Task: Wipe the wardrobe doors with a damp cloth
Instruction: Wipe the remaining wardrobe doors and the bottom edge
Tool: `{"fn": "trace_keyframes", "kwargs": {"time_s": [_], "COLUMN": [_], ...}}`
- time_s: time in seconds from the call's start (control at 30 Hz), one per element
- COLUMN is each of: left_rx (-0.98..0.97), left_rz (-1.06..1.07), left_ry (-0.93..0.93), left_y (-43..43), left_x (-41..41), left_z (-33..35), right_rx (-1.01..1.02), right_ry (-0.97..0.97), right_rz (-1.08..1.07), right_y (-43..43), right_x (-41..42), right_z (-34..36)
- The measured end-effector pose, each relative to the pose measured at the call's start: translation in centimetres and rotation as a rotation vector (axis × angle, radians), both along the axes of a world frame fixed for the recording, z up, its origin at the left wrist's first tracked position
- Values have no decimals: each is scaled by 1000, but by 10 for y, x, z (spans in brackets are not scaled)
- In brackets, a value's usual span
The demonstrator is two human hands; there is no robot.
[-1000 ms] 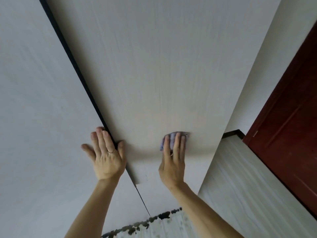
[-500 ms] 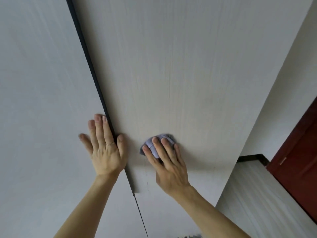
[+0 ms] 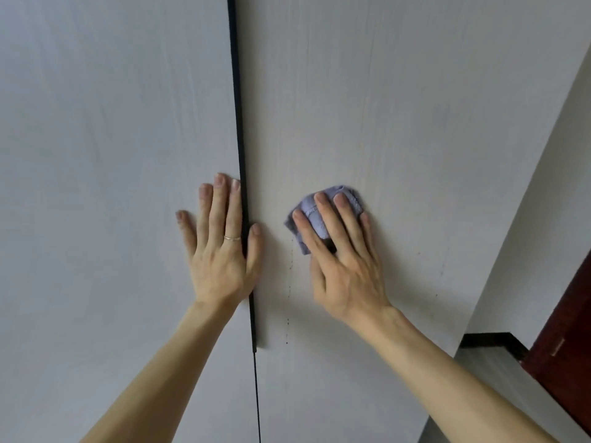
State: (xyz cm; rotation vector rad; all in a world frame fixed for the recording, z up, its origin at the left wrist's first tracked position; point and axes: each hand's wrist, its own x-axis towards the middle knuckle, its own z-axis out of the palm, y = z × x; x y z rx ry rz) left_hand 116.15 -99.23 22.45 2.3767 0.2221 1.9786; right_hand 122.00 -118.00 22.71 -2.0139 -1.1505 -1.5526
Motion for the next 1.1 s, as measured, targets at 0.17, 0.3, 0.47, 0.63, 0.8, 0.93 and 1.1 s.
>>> {"fn": "trace_keyframes", "kwargs": {"time_s": [0.17, 0.3, 0.47, 0.63, 0.8, 0.93, 1.1], "left_rx": [36, -10, -23, -35, -77, -172, -187], "left_rz": [-34, -83, -119, -102, -88, -142, -132], "left_ry": [-101, -111, -152, -126, -71, -87, -115], "left_y": [6, 5, 4, 0, -6, -19, -18], "left_x": [1, 2, 4, 3, -2, -1, 4], "left_z": [-12, -24, -28, -35, -37, -38, -45], "right_rx": [55, 90, 76, 120, 200, 673, 661], "right_ry": [-63, -65, -141, -165, -79, 159, -27], "right_rz": [-8, -9, -11, -42, -114, 5, -6], "right_y": [4, 11, 7, -10, -66, -115, -40], "right_x": [4, 6, 14, 21, 42, 70, 47], "right_z": [-13, -27, -32, -35, -14, -3, -50]}}
